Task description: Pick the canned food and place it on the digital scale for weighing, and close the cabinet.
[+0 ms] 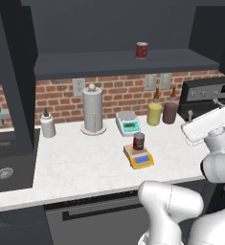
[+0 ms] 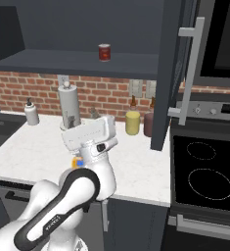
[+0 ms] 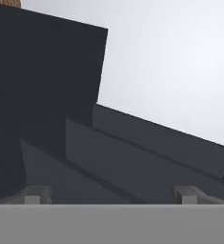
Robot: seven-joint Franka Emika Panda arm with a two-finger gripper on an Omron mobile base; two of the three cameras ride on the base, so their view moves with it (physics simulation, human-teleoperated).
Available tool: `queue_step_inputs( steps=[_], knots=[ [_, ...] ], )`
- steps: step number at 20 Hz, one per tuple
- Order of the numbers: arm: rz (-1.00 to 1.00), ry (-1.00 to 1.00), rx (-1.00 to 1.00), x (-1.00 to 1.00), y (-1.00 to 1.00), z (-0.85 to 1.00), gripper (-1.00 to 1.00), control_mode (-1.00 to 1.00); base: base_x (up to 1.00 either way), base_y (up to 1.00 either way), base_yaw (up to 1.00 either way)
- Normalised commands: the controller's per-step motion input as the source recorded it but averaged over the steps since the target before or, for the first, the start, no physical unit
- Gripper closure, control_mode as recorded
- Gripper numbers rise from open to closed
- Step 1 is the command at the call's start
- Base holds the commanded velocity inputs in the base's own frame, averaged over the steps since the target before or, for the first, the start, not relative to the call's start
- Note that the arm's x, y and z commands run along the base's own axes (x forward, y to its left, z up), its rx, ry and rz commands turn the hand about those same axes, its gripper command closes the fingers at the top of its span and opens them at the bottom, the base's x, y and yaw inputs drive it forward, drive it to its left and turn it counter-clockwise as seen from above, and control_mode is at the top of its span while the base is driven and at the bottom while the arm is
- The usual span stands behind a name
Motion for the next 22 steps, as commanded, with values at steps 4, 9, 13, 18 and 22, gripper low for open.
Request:
queue_step_inputs(
  steps=[4,9,13,18,22],
  knots=[
    [-0.35,-0.10,0.13,-0.09,-0.66,0.12,-1.00,-1.00,0.00,0.00,0.00],
    [-0.28,-0.18,0.06,-0.19,-0.58,-0.03,-1.00,-1.00,0.00,0.00,0.00],
    [-0.30,-0.09,0.05,-0.06,-0.81,-0.03,-1.00,-1.00,0.00,0.00,0.00],
    [-0.30,0.01,0.07,0.00,-0.93,0.00,-1.00,-1.00,0.00,0.00,0.00],
    [-0.23,0.11,0.00,0.00,-0.77,0.00,-1.00,-1.00,0.00,0.00,0.00]
  ],
)
